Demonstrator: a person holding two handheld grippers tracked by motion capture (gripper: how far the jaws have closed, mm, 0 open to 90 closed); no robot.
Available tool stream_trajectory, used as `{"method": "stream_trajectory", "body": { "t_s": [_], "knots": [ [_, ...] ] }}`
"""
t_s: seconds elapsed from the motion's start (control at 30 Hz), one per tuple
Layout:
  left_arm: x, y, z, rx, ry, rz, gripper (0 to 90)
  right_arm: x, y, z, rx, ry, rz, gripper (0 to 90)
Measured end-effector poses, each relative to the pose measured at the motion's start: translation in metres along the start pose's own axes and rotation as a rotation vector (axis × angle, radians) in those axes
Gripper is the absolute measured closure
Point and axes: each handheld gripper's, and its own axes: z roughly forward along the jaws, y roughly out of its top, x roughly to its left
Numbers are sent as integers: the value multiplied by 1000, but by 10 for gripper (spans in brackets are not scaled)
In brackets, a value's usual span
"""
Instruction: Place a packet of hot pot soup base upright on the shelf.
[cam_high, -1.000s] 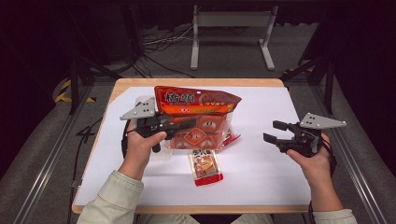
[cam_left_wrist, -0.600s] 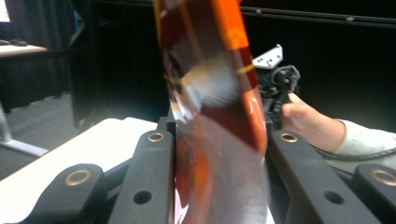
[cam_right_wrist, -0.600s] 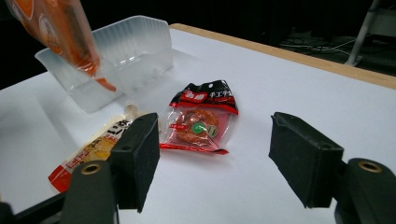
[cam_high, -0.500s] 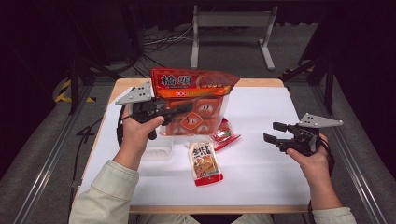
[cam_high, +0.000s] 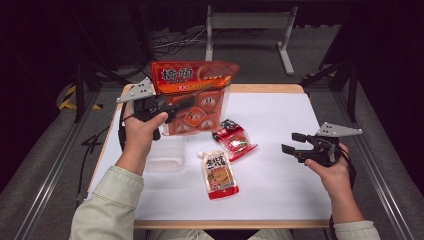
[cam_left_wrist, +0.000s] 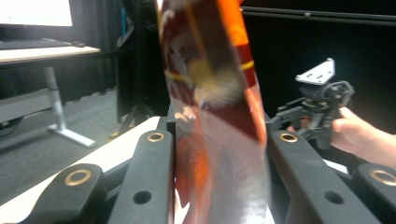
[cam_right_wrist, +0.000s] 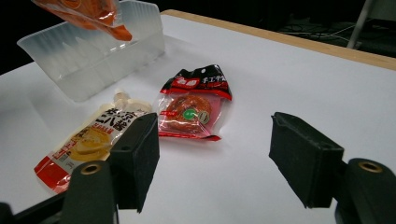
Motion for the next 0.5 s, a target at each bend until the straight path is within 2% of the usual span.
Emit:
{"method": "stream_trajectory", "body": {
  "t_s": [0.07,0.1,0.27,0.5],
  "knots": [
    [4,0,-1,7,37,20,714,-1,-1,1,4,1,0,340],
    [4,0,-1,7,37,20,714,-1,-1,1,4,1,0,340],
    [15,-3,-3,-3,60,1,714,-2,-3,3,18,3,6,337],
    [32,-7,-12,0,129,-27,713,-4,-4,2,16,5,15,338]
  ]
}}
